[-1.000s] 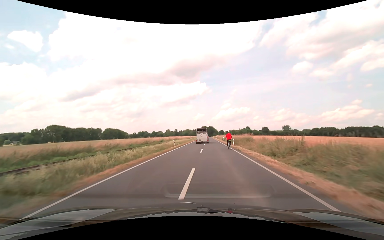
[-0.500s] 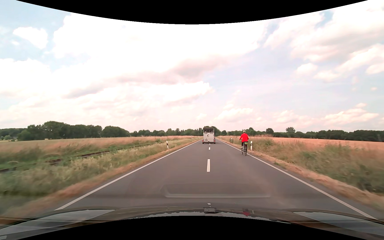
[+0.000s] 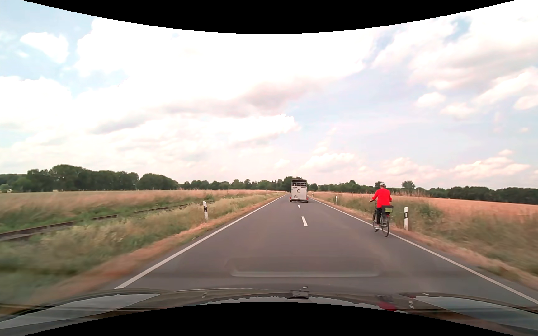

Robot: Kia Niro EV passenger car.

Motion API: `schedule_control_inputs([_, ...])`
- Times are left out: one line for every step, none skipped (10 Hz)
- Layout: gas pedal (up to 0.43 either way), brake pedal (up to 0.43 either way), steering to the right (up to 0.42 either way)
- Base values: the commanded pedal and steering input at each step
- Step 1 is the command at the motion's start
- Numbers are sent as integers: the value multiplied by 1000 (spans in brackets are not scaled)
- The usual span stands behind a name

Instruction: Follow the waypoints while adhering to traffic rules and regulations

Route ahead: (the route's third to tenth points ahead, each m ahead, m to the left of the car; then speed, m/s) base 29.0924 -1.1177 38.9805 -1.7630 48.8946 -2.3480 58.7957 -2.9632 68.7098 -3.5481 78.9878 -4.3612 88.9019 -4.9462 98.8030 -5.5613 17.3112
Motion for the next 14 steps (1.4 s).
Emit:
schedule_control_inputs([189, 0, 6])
schedule_control_inputs([189, 0, 6])
schedule_control_inputs([189, 0, 8])
schedule_control_inputs([189, 0, 10])
schedule_control_inputs([189, 0, 10])
schedule_control_inputs([189, 0, 11])
schedule_control_inputs([189, 0, 13])
schedule_control_inputs([189, 0, 13])
schedule_control_inputs([189, 0, 13])
schedule_control_inputs([189, 0, 13])
schedule_control_inputs([189, 0, 13])
schedule_control_inputs([189, 0, 13])
schedule_control_inputs([189, 0, 13])
schedule_control_inputs([189, 0, 13])
